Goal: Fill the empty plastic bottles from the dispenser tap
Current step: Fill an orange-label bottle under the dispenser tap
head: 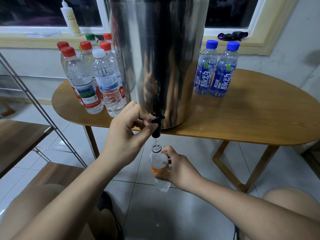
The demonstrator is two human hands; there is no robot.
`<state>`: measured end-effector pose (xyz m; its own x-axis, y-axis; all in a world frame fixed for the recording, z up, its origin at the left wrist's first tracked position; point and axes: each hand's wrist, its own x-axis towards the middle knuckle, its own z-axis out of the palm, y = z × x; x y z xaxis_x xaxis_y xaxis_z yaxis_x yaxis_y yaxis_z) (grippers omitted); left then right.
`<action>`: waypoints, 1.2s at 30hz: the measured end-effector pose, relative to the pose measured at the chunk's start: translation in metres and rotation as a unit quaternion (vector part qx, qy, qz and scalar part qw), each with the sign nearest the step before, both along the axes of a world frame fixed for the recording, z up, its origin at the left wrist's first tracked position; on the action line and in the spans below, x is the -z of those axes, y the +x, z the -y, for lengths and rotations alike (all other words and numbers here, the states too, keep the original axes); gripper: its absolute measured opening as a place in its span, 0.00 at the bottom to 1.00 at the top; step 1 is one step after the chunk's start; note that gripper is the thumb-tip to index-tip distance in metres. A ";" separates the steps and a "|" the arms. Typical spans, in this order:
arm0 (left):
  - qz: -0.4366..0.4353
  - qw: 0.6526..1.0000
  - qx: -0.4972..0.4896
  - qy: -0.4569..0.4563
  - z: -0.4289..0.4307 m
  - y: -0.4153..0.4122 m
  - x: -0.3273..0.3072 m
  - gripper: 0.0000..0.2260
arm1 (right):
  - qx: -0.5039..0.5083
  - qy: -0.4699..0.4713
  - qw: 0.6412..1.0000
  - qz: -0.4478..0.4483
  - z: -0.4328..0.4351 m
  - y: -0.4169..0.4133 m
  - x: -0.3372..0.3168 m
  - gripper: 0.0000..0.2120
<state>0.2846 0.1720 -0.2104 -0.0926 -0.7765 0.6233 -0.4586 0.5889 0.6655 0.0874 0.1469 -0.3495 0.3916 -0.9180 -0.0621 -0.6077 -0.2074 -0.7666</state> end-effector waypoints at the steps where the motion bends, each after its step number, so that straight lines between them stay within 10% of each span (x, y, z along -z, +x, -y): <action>1: 0.001 1.000 -0.001 0.000 0.000 0.000 0.000 0.08 | 0.000 0.000 1.000 0.001 0.000 0.000 0.000 0.32; 36: -0.008 1.000 0.021 0.000 0.001 0.004 0.002 0.10 | 0.002 0.010 1.000 -0.008 0.000 0.001 -0.003 0.31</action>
<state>0.2885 0.1712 -0.2120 -0.1153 -0.7725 0.6245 -0.4230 0.6070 0.6728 0.0886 0.1473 -0.3462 0.3870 -0.9181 -0.0860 -0.6209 -0.1906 -0.7604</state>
